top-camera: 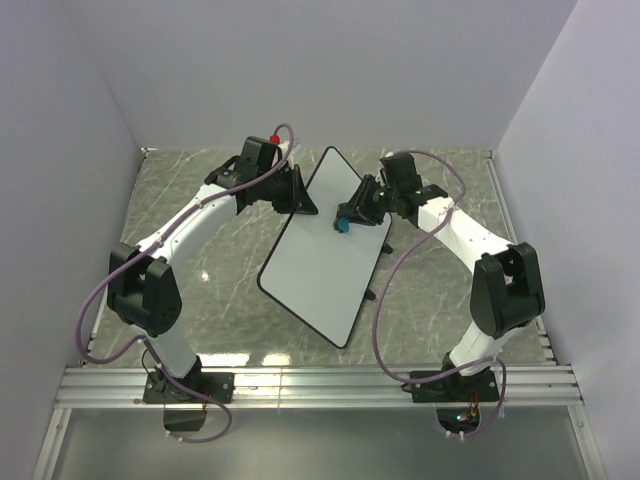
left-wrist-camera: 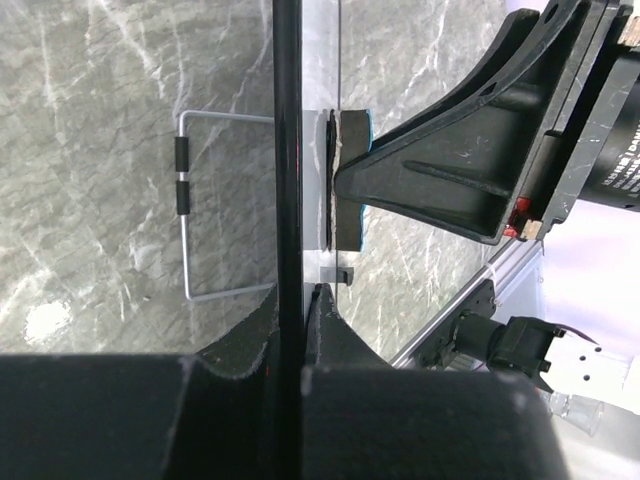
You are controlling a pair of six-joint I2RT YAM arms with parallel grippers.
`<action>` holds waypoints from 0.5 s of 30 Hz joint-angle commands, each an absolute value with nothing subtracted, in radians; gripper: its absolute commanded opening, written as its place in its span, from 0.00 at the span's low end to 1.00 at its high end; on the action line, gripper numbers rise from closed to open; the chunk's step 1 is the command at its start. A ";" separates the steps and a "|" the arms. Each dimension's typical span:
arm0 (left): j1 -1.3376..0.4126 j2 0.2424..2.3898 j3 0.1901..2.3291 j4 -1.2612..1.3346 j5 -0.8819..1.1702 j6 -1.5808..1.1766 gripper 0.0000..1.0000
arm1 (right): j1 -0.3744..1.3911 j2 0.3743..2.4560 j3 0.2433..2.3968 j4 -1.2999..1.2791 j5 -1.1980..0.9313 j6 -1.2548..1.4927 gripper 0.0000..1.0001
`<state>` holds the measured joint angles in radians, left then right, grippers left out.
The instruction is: Erase the whiteboard
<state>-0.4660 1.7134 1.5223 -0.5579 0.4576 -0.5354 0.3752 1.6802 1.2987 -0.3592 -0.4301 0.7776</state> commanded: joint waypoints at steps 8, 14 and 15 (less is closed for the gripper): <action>-0.543 1.792 1.505 -0.752 0.301 -0.365 0.01 | 0.129 1.589 1.145 -0.729 0.078 0.736 0.00; -0.543 1.809 1.539 -0.756 0.298 -0.379 0.01 | 0.063 1.535 1.002 -0.750 0.176 0.713 0.03; -0.543 1.810 1.540 -0.756 0.299 -0.380 0.01 | 0.063 1.549 0.993 -0.741 0.155 0.703 0.21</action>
